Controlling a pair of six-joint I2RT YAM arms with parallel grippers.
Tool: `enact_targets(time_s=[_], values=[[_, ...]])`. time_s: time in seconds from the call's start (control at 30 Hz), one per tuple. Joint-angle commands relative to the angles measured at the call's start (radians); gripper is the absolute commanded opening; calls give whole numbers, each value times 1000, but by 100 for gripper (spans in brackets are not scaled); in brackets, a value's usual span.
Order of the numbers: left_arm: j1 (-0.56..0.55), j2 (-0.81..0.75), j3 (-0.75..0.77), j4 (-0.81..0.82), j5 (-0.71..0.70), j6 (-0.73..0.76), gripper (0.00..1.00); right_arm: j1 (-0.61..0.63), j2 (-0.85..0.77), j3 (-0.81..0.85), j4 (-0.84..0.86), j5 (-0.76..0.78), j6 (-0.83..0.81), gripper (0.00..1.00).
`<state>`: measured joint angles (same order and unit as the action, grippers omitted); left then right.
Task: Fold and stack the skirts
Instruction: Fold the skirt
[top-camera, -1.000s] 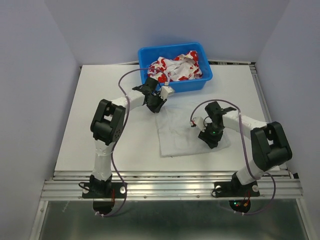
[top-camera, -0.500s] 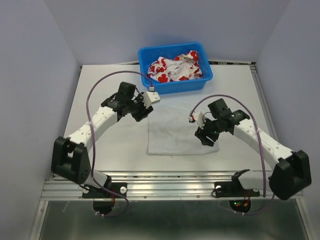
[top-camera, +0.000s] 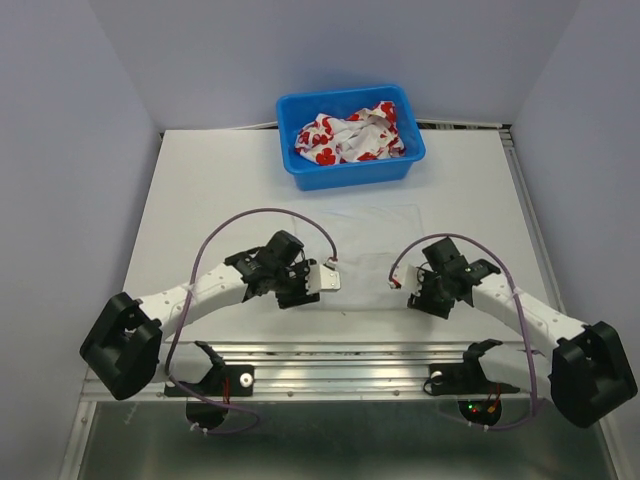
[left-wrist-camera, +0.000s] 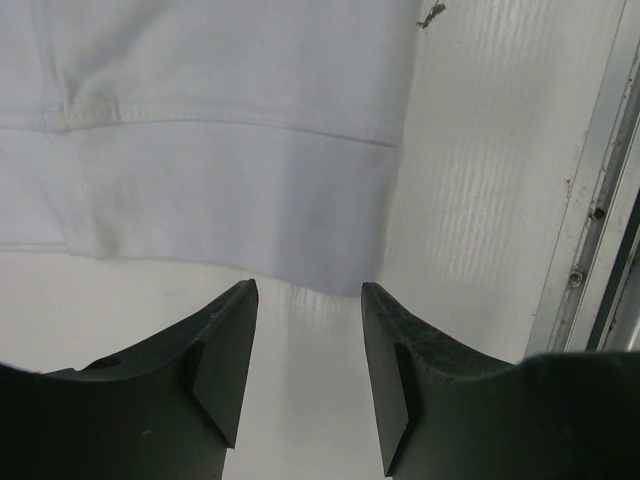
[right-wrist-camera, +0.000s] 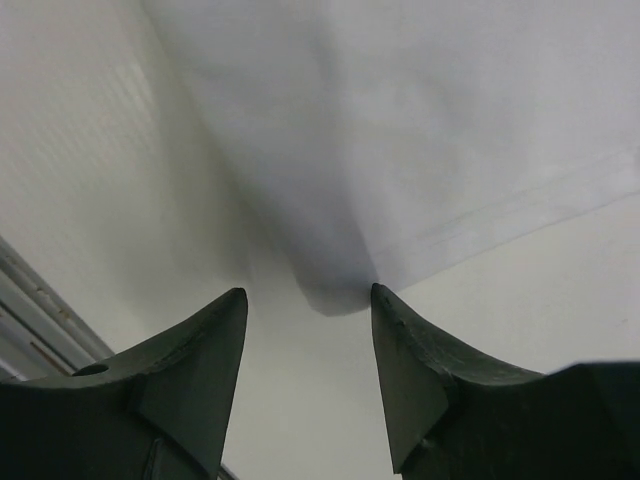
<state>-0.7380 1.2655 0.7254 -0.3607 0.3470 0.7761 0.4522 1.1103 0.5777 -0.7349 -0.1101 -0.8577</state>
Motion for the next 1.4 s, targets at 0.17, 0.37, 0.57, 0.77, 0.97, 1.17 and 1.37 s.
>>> enact_targets(time_s=[0.17, 0.37, 0.57, 0.77, 0.97, 1.17, 1.37], values=[[-96, 23, -29, 111, -71, 6, 56, -3, -33, -64, 161, 69, -70, 48], [-141, 32, -56, 83, -68, 46, 56, -3, -41, -79, 163, 66, -75, 33], [-159, 87, -66, 92, -74, 54, 53, -3, -61, -68, 129, 58, -66, 16], [-164, 127, -80, 160, -117, 54, 42, -3, -70, -44, 97, 46, -50, 2], [-164, 88, -77, 118, -151, 55, 0, -3, -96, 5, 29, 36, -37, 1], [-138, -95, -20, -73, -92, 51, 0, -3, -170, 92, -99, 32, -4, 1], [-135, -253, 29, -276, -2, 74, 0, -3, -251, 195, -329, -23, -14, 1]])
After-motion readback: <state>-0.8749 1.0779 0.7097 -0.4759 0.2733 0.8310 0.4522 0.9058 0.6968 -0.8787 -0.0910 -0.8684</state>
